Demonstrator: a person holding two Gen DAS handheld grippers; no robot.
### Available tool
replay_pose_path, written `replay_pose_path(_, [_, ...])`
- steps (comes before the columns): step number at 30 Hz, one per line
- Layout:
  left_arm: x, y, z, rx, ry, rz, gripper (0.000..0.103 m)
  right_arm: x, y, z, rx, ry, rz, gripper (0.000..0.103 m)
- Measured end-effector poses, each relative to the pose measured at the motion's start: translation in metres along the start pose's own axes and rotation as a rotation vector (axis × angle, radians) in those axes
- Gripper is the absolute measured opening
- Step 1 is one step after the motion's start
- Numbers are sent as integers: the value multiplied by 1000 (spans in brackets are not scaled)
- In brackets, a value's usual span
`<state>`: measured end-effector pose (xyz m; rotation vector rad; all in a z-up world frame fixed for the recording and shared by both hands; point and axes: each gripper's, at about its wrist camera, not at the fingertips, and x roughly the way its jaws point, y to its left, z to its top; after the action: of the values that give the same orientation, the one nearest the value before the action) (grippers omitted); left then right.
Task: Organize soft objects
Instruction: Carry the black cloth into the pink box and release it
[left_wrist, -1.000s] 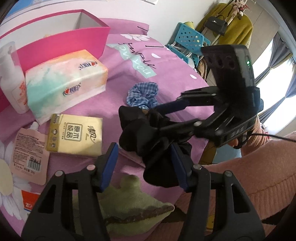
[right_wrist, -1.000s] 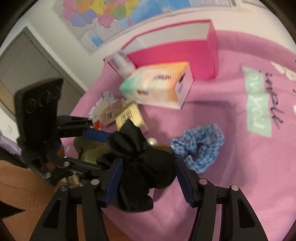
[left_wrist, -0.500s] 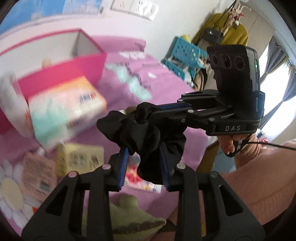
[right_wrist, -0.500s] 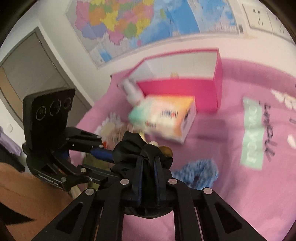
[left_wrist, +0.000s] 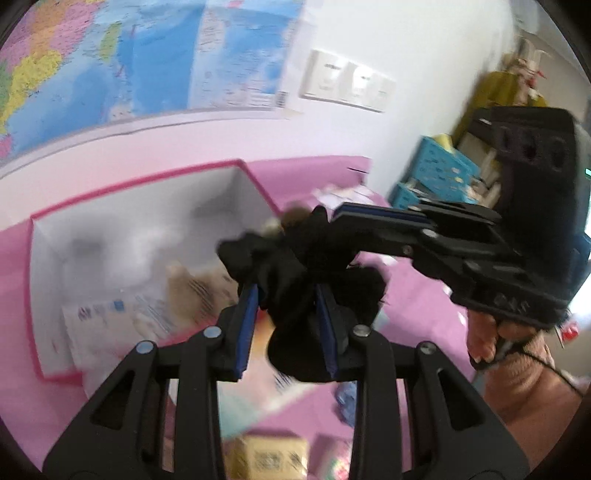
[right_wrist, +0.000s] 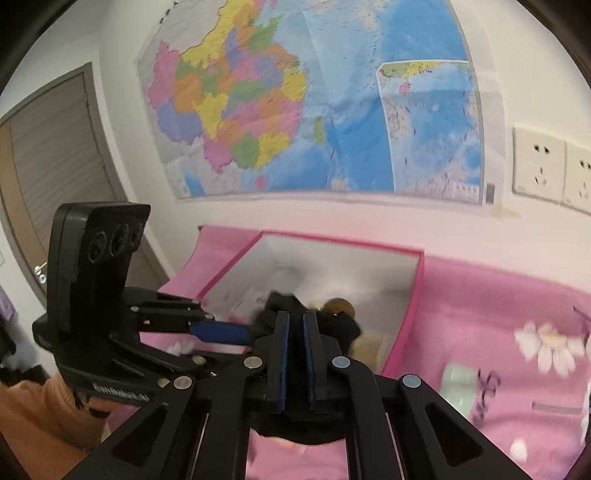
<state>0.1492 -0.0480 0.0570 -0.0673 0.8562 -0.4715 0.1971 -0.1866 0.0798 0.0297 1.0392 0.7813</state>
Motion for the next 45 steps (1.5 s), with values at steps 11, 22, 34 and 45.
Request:
replay_pose_path(11, [28, 30, 21, -48, 35, 64, 33, 55, -37, 24, 20, 76, -64, 20])
replay_pose_path(22, [34, 33, 9, -35, 68, 68, 33, 58, -39, -7, -20, 185, -50, 69])
replay_pose_path(34, [33, 28, 7, -18, 69, 62, 33, 68, -38, -6, -43, 210, -40, 13])
replay_pose_path(45, [15, 46, 34, -91, -38, 109, 33, 73, -35, 50, -87, 27, -180, 10])
